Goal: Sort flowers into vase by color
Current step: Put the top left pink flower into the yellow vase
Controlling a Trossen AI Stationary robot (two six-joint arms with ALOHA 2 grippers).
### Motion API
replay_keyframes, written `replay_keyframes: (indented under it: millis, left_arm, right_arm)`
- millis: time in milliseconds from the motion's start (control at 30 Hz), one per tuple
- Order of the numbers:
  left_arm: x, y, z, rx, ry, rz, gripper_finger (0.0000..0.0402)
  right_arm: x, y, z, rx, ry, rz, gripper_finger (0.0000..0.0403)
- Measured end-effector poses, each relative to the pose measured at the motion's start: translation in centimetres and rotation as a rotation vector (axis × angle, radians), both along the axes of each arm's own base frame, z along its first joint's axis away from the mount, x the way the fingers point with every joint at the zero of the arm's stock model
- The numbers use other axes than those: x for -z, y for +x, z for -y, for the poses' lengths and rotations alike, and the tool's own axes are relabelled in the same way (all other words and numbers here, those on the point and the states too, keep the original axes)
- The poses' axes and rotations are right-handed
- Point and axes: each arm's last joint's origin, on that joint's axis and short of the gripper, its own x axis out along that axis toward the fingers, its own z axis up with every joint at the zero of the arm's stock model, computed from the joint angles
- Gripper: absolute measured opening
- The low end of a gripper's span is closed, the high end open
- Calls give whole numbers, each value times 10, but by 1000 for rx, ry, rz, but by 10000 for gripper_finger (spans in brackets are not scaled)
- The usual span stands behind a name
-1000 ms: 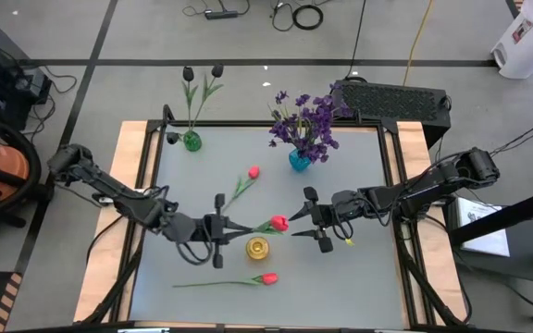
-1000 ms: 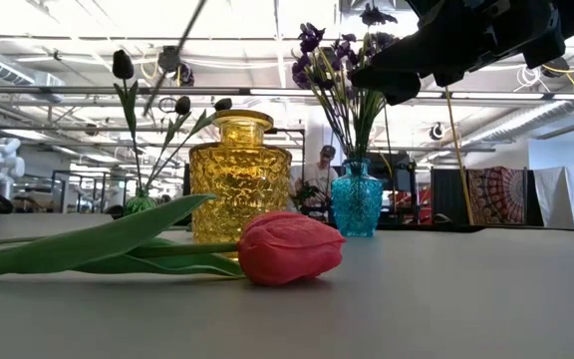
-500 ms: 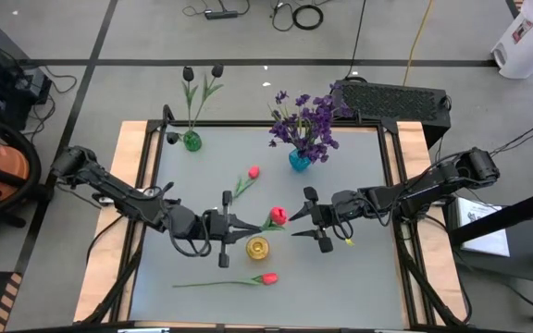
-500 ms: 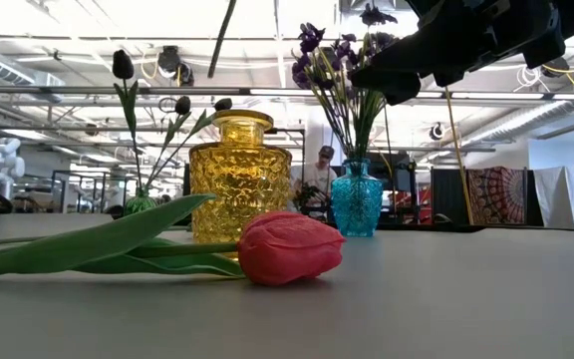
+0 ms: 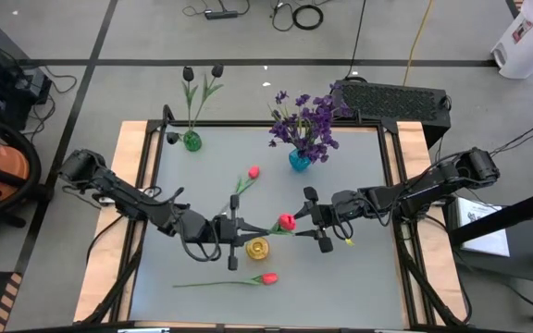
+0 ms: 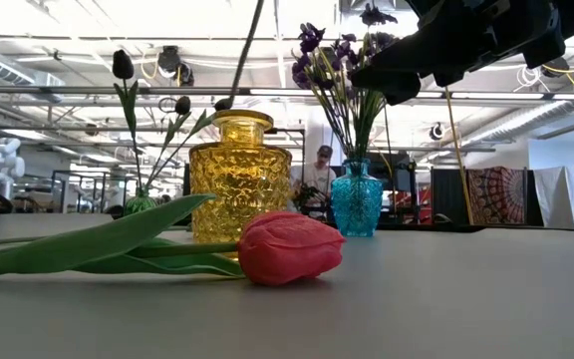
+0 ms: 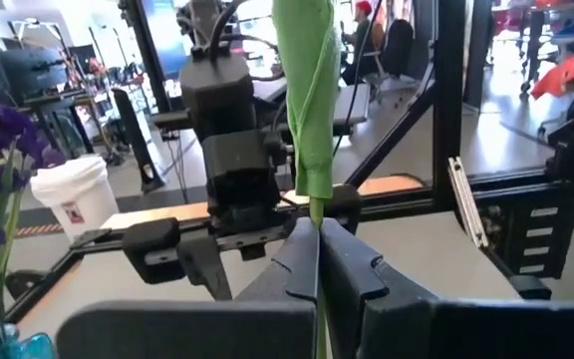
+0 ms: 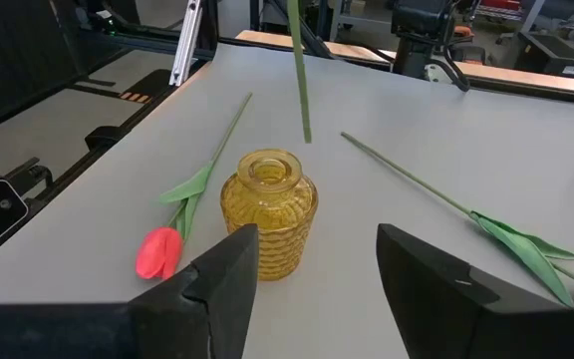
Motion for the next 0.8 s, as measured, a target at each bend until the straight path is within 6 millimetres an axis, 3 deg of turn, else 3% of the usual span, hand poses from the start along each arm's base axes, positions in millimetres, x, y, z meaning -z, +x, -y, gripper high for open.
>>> replay_keyframes:
  millis: [367, 800]
  left_arm:
    - [-6, -3, 6, 27, -81, 52, 1]
    - [26, 17, 13, 11, -71, 25, 2]
  right_arm:
    - [0, 0, 0, 0, 0, 0, 196]
    - [0, 0, 0, 0, 0, 0, 196]
